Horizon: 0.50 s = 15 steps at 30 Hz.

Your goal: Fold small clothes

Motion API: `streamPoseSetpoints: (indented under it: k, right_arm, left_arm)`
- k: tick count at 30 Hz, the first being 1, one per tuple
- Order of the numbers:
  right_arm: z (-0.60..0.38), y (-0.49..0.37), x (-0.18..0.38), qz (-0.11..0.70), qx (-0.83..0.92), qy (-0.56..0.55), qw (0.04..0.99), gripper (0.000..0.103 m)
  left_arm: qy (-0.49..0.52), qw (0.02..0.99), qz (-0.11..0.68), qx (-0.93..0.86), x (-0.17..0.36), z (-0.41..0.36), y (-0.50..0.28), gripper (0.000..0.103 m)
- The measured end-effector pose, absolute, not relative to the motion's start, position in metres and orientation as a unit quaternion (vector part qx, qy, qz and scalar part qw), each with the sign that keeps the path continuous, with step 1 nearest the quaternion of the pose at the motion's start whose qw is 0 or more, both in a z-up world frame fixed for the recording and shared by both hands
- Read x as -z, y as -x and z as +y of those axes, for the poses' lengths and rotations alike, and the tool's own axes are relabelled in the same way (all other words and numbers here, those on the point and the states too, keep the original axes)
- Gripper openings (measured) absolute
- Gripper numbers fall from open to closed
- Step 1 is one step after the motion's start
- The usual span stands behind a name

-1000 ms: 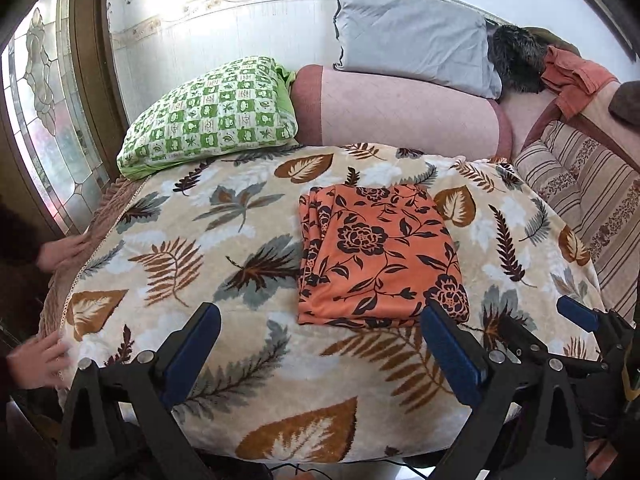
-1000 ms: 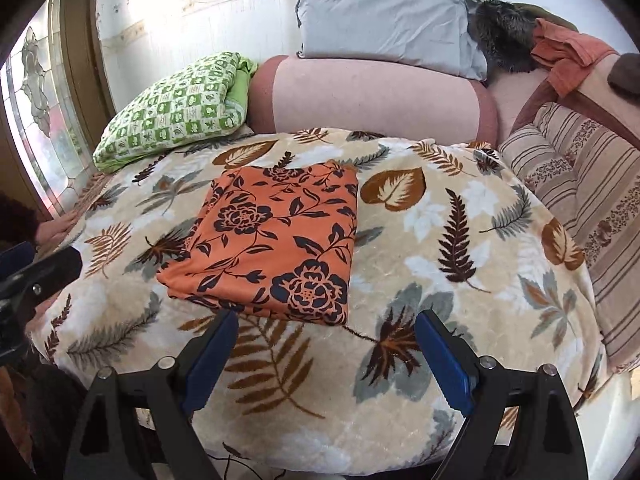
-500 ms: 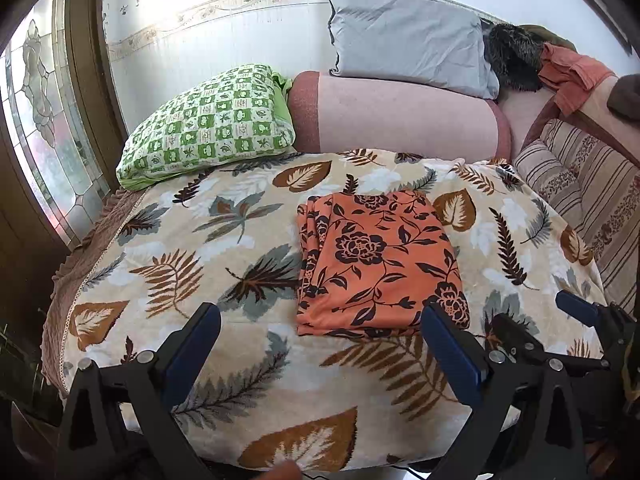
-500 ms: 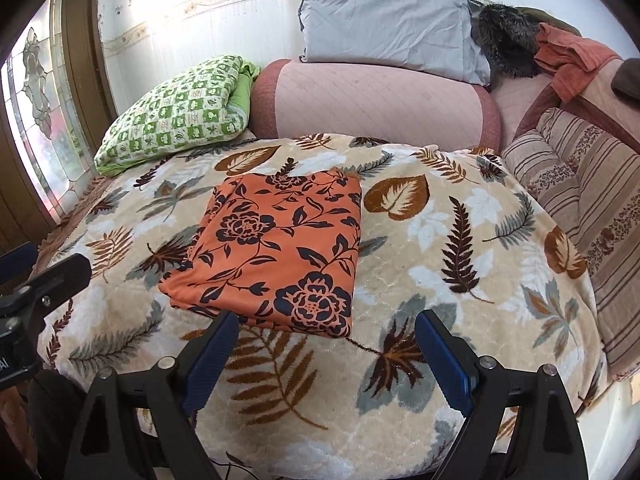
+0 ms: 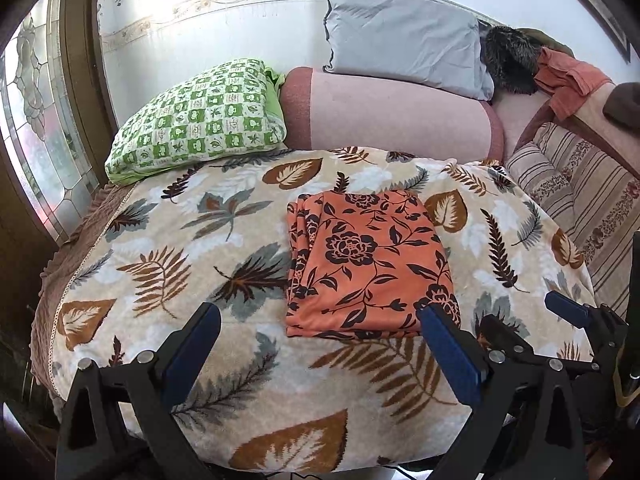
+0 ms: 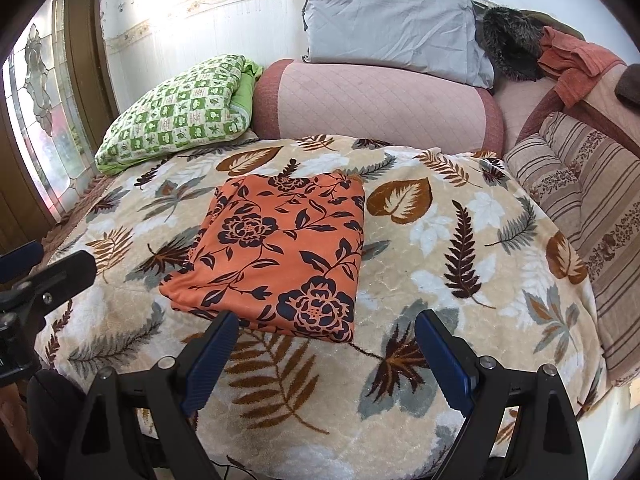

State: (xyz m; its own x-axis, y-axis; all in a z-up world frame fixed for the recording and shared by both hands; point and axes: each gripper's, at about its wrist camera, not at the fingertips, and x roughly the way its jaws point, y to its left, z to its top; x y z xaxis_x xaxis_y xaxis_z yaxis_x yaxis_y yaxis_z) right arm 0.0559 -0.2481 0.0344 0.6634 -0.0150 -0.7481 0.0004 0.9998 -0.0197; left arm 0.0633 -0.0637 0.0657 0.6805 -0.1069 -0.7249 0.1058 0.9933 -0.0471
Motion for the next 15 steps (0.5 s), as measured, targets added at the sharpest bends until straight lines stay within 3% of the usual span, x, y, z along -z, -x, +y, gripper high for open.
streamPoseSetpoints:
  k: [15]
  right_arm:
    - [-0.2463, -0.0608, -0.0324, 0.411, 0.006, 0.012, 0.912, 0.092]
  left_arm:
    - [0.003, 0.914, 0.402, 0.058, -0.0623, -0.0613, -0.0688, 0.100]
